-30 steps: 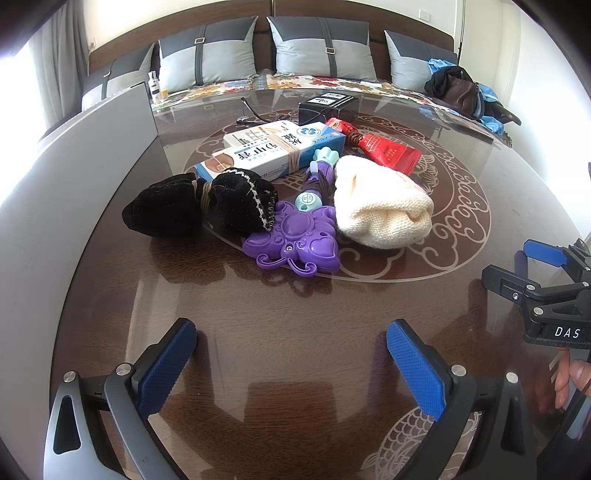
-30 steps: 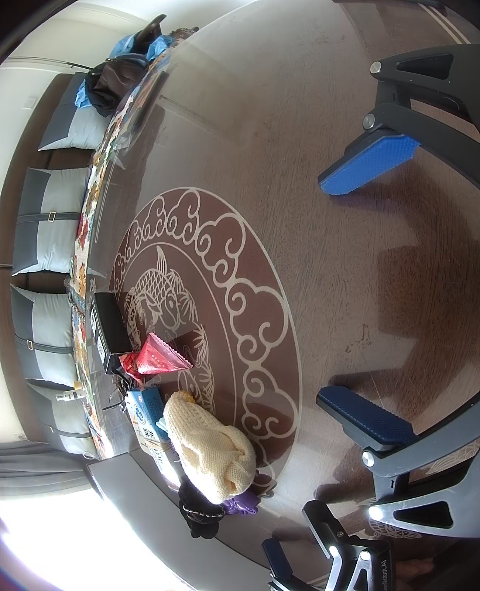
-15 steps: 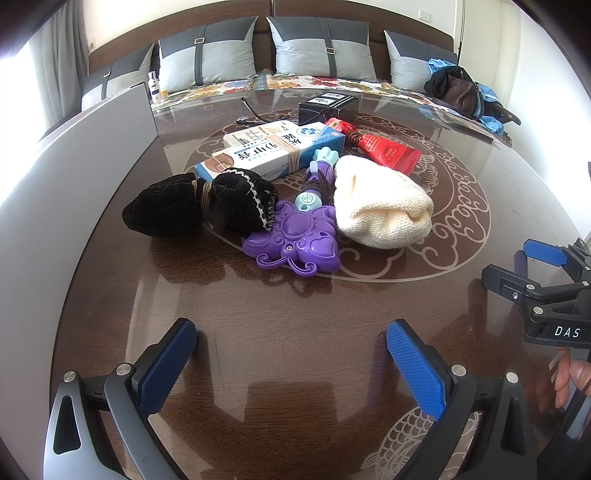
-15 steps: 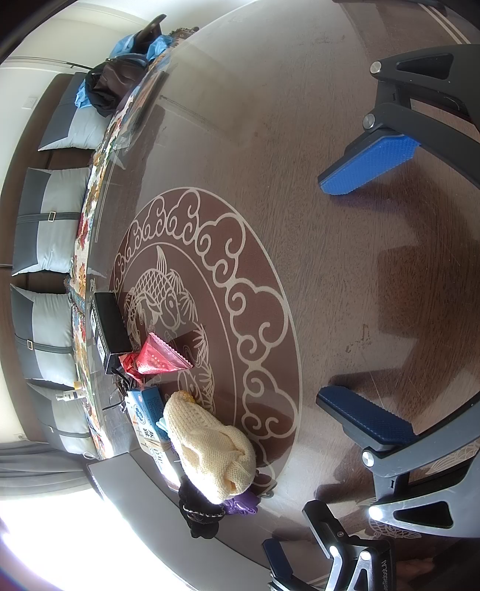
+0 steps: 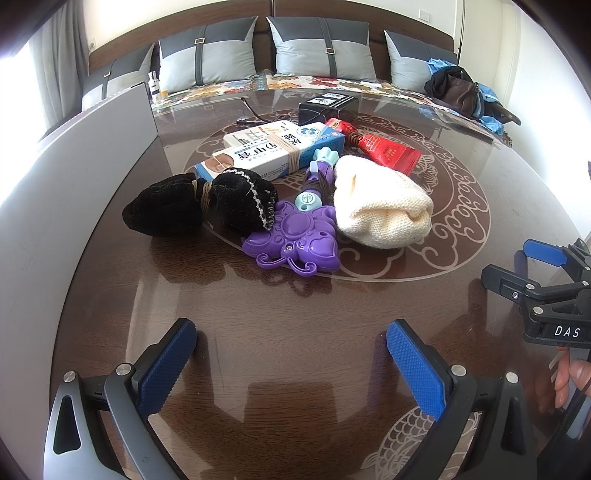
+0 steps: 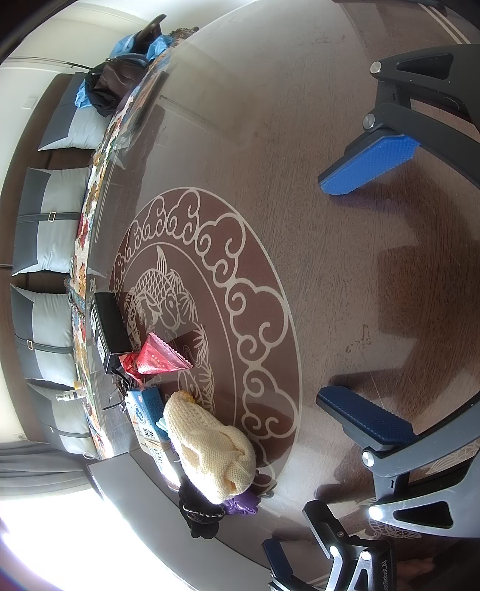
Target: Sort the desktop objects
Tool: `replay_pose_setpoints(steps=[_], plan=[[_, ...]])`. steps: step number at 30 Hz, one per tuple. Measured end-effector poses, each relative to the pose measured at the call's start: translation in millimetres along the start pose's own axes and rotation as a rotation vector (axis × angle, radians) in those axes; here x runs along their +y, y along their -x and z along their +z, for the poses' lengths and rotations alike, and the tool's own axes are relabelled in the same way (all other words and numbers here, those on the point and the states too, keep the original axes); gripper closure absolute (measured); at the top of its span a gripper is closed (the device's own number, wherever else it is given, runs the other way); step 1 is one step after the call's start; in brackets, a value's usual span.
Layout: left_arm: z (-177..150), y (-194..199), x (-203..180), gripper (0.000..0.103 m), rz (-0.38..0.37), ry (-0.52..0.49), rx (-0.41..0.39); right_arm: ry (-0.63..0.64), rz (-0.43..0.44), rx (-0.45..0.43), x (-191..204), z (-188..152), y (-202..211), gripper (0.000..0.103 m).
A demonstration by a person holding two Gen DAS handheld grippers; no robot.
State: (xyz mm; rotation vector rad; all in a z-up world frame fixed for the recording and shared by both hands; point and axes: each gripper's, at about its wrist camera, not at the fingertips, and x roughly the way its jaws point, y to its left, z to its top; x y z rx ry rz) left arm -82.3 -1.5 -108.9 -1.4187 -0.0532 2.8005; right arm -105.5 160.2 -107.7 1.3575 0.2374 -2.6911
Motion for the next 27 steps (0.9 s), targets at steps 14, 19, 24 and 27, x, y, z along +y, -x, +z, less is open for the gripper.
replay_pose_setpoints(steps=[14, 19, 24, 27], plan=[[0, 2, 0, 0.000, -0.003, -0.001, -0.003, 0.000, 0.000, 0.000, 0, 0, 0, 0.000], [0, 9, 7, 0.000, -0.031, 0.013, 0.006, 0.000, 0.000, 0.000, 0, 0, 0, 0.000], [29, 35, 37, 0.000, -0.013, 0.127, -0.090, 0.000, 0.000, 0.000, 0, 0, 0, 0.000], [64, 34, 50, 0.000, -0.021, 0.196, -0.090, 0.000, 0.000, 0.000, 0, 0, 0, 0.000]])
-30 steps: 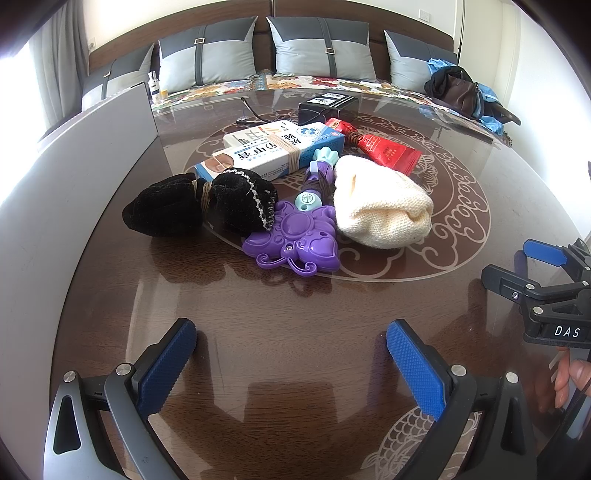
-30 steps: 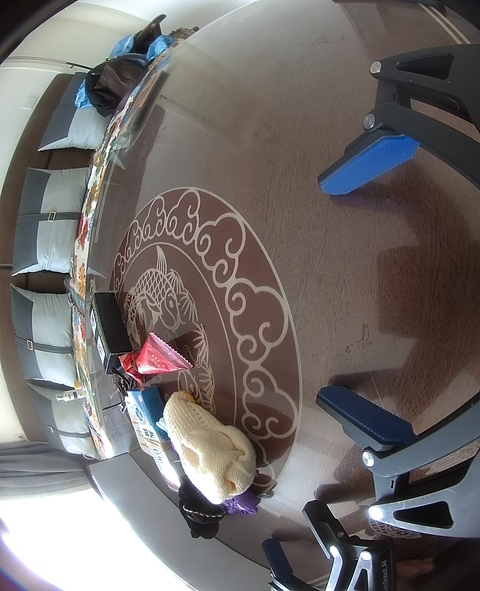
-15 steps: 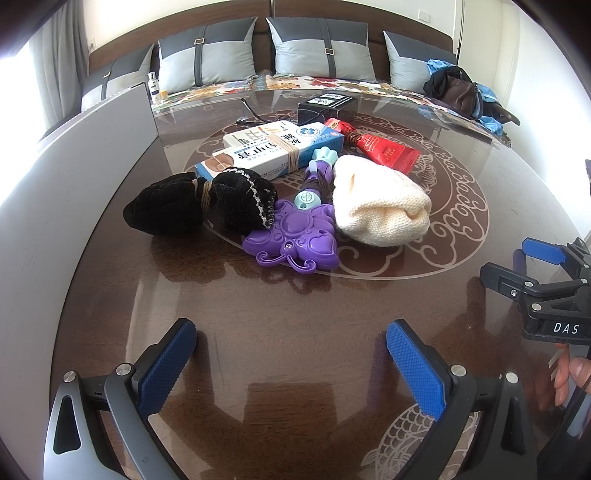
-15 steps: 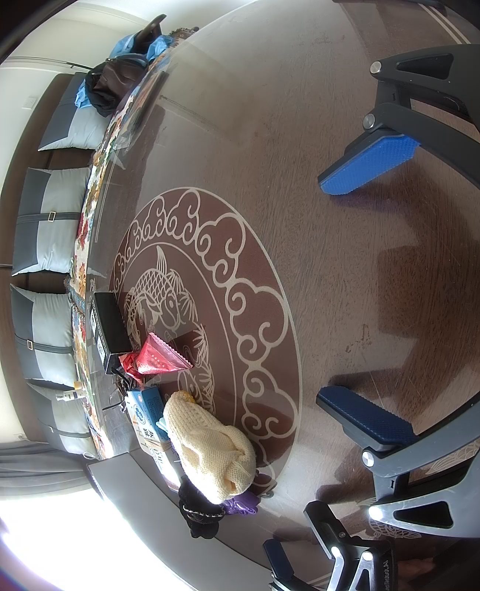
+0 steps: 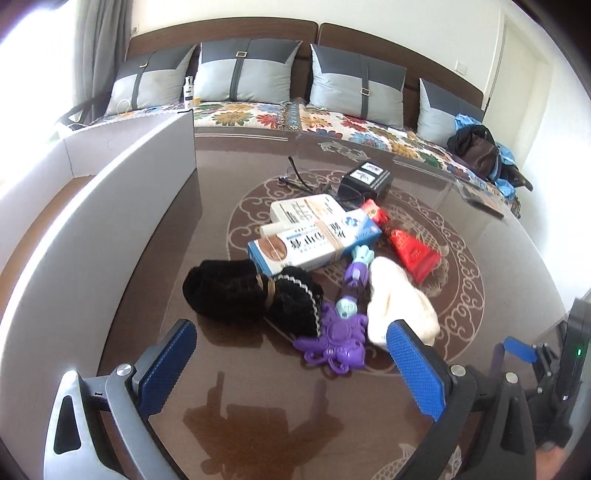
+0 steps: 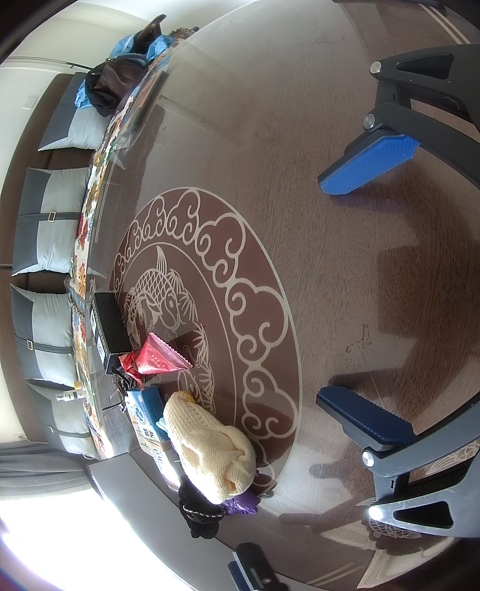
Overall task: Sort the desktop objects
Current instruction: 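Lower the left tool over the black velvet pouch with gold cord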
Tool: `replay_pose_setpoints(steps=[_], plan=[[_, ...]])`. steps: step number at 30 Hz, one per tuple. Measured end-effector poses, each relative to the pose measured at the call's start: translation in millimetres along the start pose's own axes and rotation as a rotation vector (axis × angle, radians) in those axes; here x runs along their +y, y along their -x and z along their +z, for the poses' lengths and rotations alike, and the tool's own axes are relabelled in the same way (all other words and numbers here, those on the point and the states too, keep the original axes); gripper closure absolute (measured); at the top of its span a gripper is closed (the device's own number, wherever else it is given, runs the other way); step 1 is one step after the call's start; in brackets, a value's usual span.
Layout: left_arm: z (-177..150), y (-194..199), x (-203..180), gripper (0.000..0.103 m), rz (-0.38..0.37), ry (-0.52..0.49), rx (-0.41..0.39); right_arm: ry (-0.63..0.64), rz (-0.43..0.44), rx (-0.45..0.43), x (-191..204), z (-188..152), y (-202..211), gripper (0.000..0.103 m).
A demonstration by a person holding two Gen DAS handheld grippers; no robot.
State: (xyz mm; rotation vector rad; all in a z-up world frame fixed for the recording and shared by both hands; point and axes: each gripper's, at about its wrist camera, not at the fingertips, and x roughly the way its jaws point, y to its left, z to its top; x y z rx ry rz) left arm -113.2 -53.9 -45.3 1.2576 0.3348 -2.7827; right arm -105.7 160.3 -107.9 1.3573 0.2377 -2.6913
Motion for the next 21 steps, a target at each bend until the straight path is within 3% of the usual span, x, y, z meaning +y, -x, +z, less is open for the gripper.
replay_pose_setpoints(steps=[5, 10, 15, 21], plan=[[40, -35, 6, 0.000, 0.101, 0.075, 0.037, 0.000, 0.000, 0.000, 0, 0, 0, 0.000], [31, -69, 25, 0.000, 0.197, 0.116, 0.135, 0.000, 0.000, 0.000, 0, 0, 0, 0.000], [11, -55, 35, 0.013, 0.137, 0.057, 0.115, 0.000, 0.000, 0.000, 0, 0, 0, 0.000], [-6, -31, 43, 0.014, 0.127, -0.001, 0.125, 0.000, 0.000, 0.000, 0, 0, 0, 0.000]])
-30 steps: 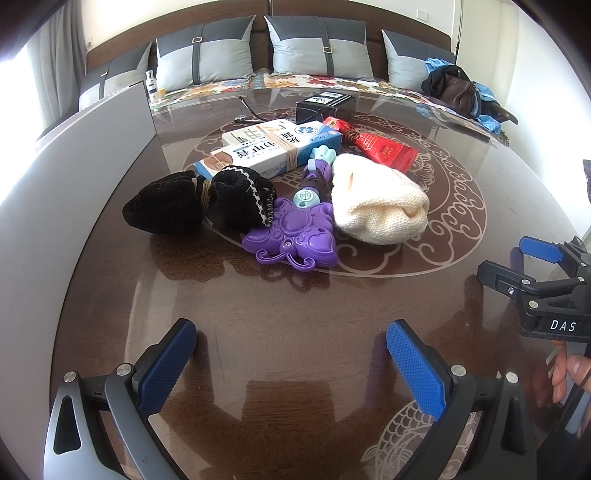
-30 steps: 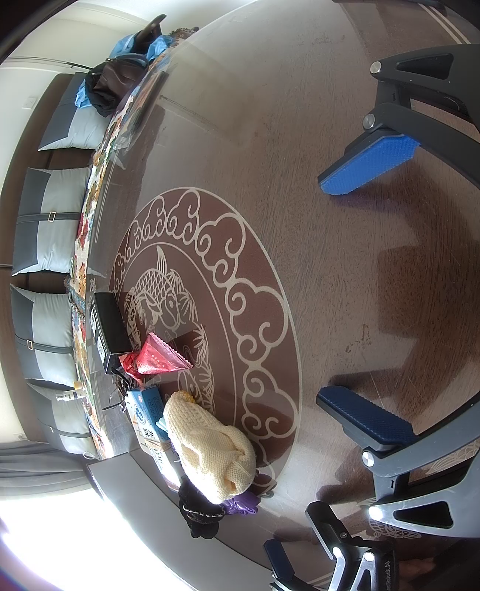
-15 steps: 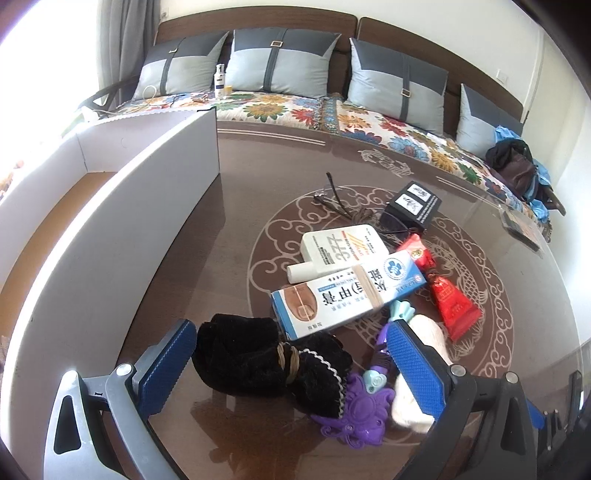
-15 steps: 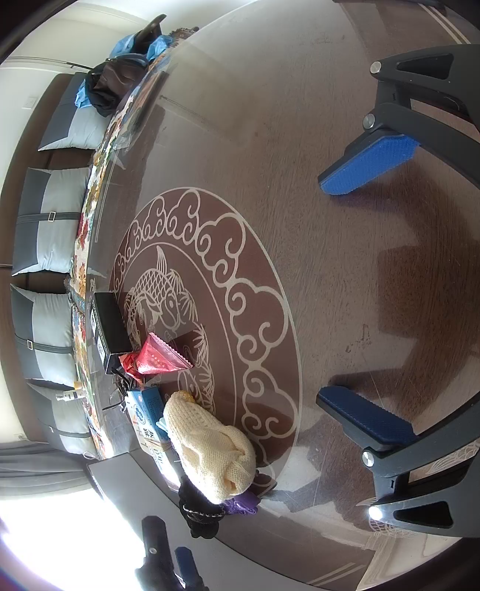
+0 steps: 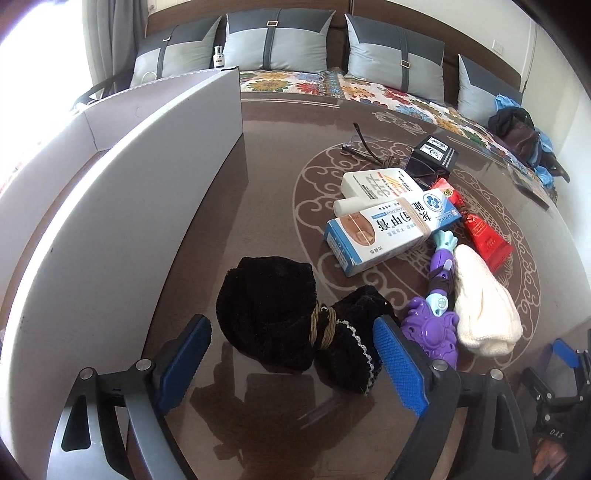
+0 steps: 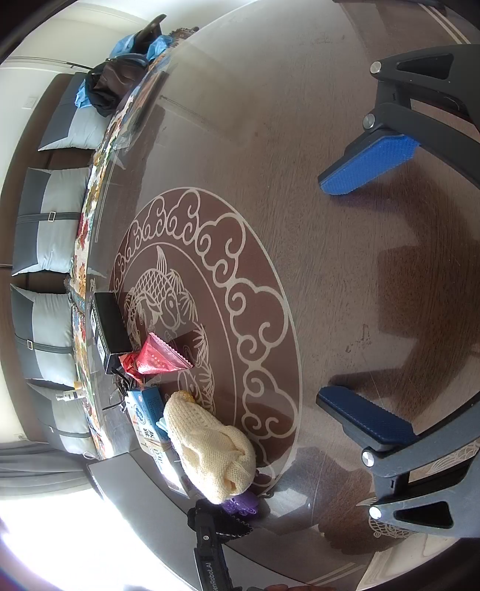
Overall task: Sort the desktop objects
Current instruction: 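Lower the left tool over the black velvet pouch with gold cord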
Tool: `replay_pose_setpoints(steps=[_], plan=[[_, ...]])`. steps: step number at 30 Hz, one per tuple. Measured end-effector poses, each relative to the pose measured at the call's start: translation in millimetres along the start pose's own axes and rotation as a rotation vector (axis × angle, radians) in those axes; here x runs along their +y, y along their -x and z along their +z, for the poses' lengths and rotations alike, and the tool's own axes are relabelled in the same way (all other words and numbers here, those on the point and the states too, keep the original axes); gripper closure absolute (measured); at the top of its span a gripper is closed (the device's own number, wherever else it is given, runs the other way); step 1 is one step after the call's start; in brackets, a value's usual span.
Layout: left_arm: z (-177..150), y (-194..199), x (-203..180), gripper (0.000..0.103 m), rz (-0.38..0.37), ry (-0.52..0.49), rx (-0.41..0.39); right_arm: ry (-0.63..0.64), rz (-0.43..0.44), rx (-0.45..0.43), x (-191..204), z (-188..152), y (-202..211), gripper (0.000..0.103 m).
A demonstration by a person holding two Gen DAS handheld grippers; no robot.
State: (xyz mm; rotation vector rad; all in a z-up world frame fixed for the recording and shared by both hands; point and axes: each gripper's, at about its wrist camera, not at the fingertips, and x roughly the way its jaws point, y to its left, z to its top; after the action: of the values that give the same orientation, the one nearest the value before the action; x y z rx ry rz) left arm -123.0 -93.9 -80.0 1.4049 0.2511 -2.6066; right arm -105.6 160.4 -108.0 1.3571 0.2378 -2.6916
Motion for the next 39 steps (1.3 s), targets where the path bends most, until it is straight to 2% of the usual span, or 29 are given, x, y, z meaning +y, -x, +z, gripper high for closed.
replay_pose_setpoints(steps=[6, 12, 16, 19, 26, 29, 34, 37, 39], plan=[[-20, 14, 2, 0.014, 0.013, -0.052, 0.007, 0.000, 0.000, 0.000, 0, 0, 0, 0.000], [-28, 33, -2, 0.014, -0.018, -0.067, -0.022, 0.000, 0.000, 0.000, 0, 0, 0, 0.000], [-27, 48, 2, 0.013, -0.069, -0.039, -0.065, 0.000, 0.000, -0.001, 0, 0, 0, 0.000], [-22, 54, 10, 0.013, -0.077, -0.002, -0.092, 0.000, 0.000, -0.001, 0, 0, 0, 0.000], [-9, 36, 10, 0.013, -0.108, 0.035, -0.063, 0.000, 0.000, -0.001, 0, 0, 0, 0.000], [3, 32, 0, 0.013, -0.137, 0.067, -0.084, 0.000, 0.000, -0.001, 0, 0, 0, 0.000], [20, 5, -7, 0.013, -0.069, 0.163, -0.044, 0.000, 0.000, -0.001, 0, 0, 0, 0.000], [15, -9, -6, 0.013, -0.017, 0.161, 0.000, 0.000, 0.000, -0.001, 0, 0, 0, 0.000], [6, -9, -3, 0.013, -0.011, 0.139, 0.011, 0.000, 0.000, -0.001, 0, 0, 0, 0.000]])
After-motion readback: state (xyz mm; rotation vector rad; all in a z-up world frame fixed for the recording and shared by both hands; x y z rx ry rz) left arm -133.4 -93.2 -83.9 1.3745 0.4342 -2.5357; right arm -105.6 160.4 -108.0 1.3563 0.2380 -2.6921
